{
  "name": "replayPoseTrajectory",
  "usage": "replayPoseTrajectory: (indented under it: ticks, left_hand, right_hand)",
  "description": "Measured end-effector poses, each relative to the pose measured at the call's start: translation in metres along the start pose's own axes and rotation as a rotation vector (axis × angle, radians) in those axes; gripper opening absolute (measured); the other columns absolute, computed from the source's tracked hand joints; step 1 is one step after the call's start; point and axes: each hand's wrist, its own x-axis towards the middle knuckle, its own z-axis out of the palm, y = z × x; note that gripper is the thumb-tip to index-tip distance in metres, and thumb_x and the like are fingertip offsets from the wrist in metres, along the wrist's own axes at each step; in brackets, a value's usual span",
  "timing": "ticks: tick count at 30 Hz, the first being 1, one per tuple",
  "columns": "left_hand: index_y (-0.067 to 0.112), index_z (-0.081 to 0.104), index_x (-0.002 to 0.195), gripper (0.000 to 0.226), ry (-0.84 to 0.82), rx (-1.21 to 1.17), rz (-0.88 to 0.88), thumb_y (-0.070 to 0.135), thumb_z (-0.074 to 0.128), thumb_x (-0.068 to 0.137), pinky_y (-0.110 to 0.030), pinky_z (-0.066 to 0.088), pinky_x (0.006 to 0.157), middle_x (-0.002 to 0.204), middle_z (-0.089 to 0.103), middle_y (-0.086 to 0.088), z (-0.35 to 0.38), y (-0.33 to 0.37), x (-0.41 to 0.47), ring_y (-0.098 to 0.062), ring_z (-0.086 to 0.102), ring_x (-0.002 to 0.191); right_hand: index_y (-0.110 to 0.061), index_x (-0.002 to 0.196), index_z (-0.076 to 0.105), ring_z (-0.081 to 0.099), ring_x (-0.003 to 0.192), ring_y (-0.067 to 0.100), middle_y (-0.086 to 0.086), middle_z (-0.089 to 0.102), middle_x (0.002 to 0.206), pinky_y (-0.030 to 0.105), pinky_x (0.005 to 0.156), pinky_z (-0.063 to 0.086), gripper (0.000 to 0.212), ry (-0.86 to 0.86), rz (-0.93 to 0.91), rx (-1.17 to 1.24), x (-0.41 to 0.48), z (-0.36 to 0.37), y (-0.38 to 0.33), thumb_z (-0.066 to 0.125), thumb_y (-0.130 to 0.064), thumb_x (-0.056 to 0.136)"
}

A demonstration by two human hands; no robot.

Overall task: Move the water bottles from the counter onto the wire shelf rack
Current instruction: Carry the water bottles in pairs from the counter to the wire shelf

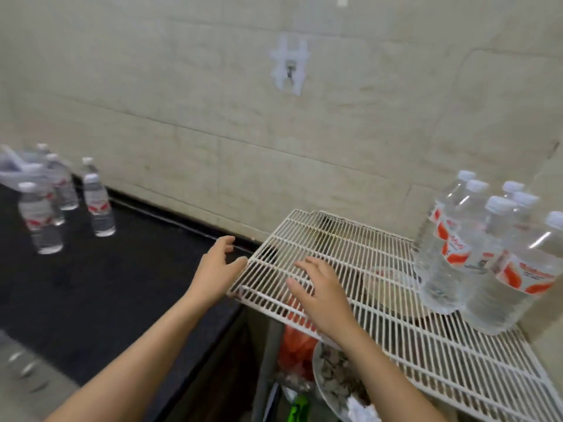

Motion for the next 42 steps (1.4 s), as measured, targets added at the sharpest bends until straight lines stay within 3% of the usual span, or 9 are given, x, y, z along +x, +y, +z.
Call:
replayPoseTrajectory:
  ticks: [4, 8, 12, 17, 21, 26, 34, 42]
  left_hand:
    - [0.018, 0.040, 0.132, 0.050, 0.124, -0.014, -0.149, 0.023, 0.057, 0.085, -0.032, 0.040, 0.084, 0.132, 0.049, -0.010, -0.071, -0.047, -0.004, -0.023, 0.046, 0.119]
    - [0.017, 0.041, 0.132, 0.049, 0.249, -0.009, -0.255, 0.023, 0.057, 0.086, -0.032, 0.040, 0.083, 0.130, 0.050, -0.010, -0.155, -0.095, -0.019, -0.022, 0.049, 0.112]
    - [0.010, 0.041, 0.132, 0.049, 0.403, 0.004, -0.336, 0.018, 0.057, 0.086, -0.032, 0.043, 0.078, 0.128, 0.051, -0.014, -0.247, -0.138, -0.044, -0.025, 0.051, 0.106]
    - [0.005, 0.041, 0.131, 0.047, 0.550, 0.005, -0.428, 0.014, 0.056, 0.087, -0.040, 0.038, 0.098, 0.130, 0.050, -0.020, -0.347, -0.185, -0.079, -0.033, 0.049, 0.117]
    - [0.006, 0.041, 0.131, 0.048, 0.643, 0.017, -0.494, 0.016, 0.056, 0.087, -0.041, 0.040, 0.099, 0.128, 0.051, -0.019, -0.404, -0.220, -0.113, -0.032, 0.049, 0.116]
    - [0.006, 0.043, 0.129, 0.046, 0.754, -0.023, -0.591, 0.016, 0.057, 0.086, -0.030, 0.035, 0.081, 0.125, 0.052, -0.019, -0.449, -0.260, -0.149, -0.026, 0.050, 0.104]
    - [0.008, 0.045, 0.127, 0.044, 0.809, -0.033, -0.699, 0.014, 0.058, 0.085, -0.034, 0.038, 0.089, 0.125, 0.051, -0.018, -0.476, -0.304, -0.153, -0.025, 0.049, 0.102]
    - [0.006, 0.044, 0.127, 0.044, 0.857, 0.009, -0.702, 0.015, 0.058, 0.086, -0.034, 0.038, 0.093, 0.124, 0.054, -0.019, -0.522, -0.328, -0.076, -0.028, 0.051, 0.108]
  right_hand:
    - [-0.016, 0.128, 0.049, 0.031, 0.132, 0.019, 0.007, 0.041, 0.139, 0.024, 0.107, 0.019, 0.047, -0.050, -0.124, -0.052, 0.023, 0.045, -0.043, 0.052, -0.040, 0.088]
    - [-0.021, 0.136, 0.038, 0.021, 0.138, 0.018, 0.004, 0.030, 0.148, 0.034, 0.111, 0.019, 0.055, -0.183, -0.234, -0.240, 0.042, 0.108, -0.090, 0.041, -0.049, 0.090]
    - [-0.023, 0.137, 0.035, 0.017, 0.140, 0.017, 0.004, 0.026, 0.150, 0.035, 0.110, 0.021, 0.055, -0.296, -0.283, -0.234, 0.053, 0.180, -0.154, 0.040, -0.051, 0.090]
    - [-0.022, 0.135, 0.039, 0.018, 0.139, 0.016, 0.005, 0.028, 0.148, 0.032, 0.107, 0.022, 0.052, -0.407, -0.351, -0.156, 0.057, 0.264, -0.235, 0.043, -0.048, 0.090]
    - [-0.021, 0.134, 0.041, 0.019, 0.138, 0.017, 0.005, 0.029, 0.147, 0.033, 0.106, 0.023, 0.051, -0.488, -0.413, -0.099, 0.051, 0.320, -0.289, 0.045, -0.045, 0.090]
    - [-0.021, 0.133, 0.041, 0.021, 0.137, 0.016, 0.003, 0.029, 0.146, 0.030, 0.104, 0.024, 0.049, -0.623, -0.479, -0.077, 0.036, 0.375, -0.336, 0.045, -0.044, 0.089]
    - [-0.021, 0.135, 0.039, 0.020, 0.137, 0.016, 0.003, 0.028, 0.148, 0.033, 0.108, 0.023, 0.051, -0.751, -0.519, -0.057, 0.058, 0.434, -0.364, 0.043, -0.046, 0.090]
    - [-0.019, 0.132, 0.040, 0.026, 0.133, 0.016, 0.002, 0.031, 0.144, 0.030, 0.106, 0.029, 0.049, -0.775, -0.507, 0.067, 0.147, 0.500, -0.392, 0.045, -0.044, 0.090]
